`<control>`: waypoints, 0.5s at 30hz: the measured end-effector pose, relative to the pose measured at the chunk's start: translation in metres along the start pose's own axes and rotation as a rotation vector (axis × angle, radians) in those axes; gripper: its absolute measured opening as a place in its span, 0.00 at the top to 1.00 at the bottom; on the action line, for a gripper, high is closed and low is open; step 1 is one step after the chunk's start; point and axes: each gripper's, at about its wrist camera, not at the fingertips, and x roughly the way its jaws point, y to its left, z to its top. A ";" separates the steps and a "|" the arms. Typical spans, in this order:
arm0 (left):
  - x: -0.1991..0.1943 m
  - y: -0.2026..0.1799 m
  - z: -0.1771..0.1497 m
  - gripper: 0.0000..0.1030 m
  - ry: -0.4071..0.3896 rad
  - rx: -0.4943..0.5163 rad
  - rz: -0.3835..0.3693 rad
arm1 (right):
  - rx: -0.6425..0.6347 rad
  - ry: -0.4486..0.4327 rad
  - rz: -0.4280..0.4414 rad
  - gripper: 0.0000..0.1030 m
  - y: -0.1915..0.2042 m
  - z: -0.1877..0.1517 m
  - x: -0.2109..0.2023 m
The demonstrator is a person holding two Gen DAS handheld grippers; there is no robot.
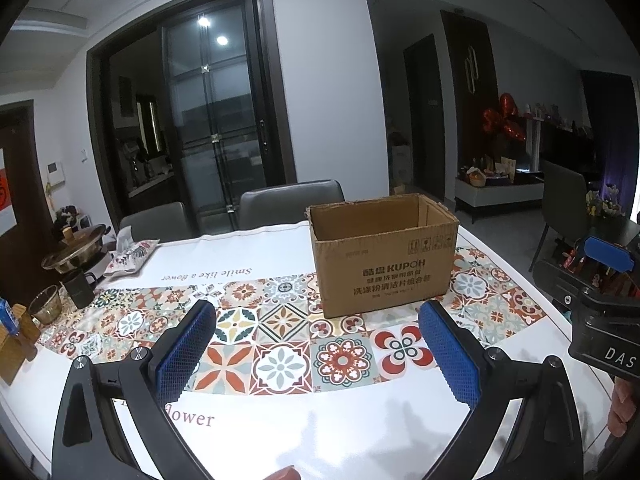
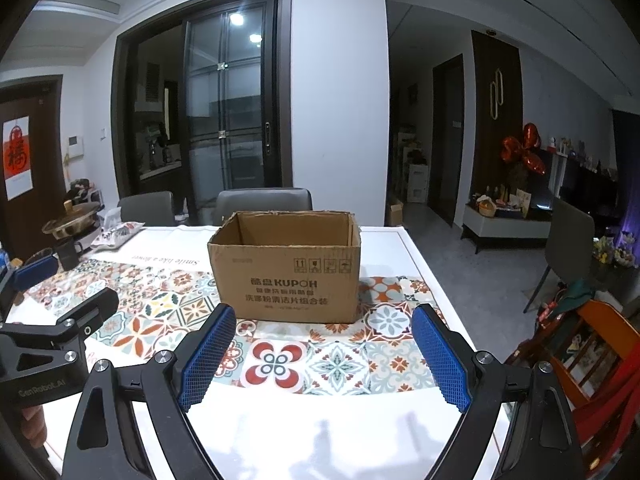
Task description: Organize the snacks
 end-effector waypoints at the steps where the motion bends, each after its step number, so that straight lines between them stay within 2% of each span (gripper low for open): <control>1: 0.001 0.000 0.000 0.00 0.003 -0.002 -0.006 | 0.000 0.000 -0.002 0.12 0.000 0.000 0.000; 15: 0.002 0.000 -0.004 0.00 0.016 -0.003 0.003 | -0.011 0.001 -0.012 0.12 0.000 -0.002 0.000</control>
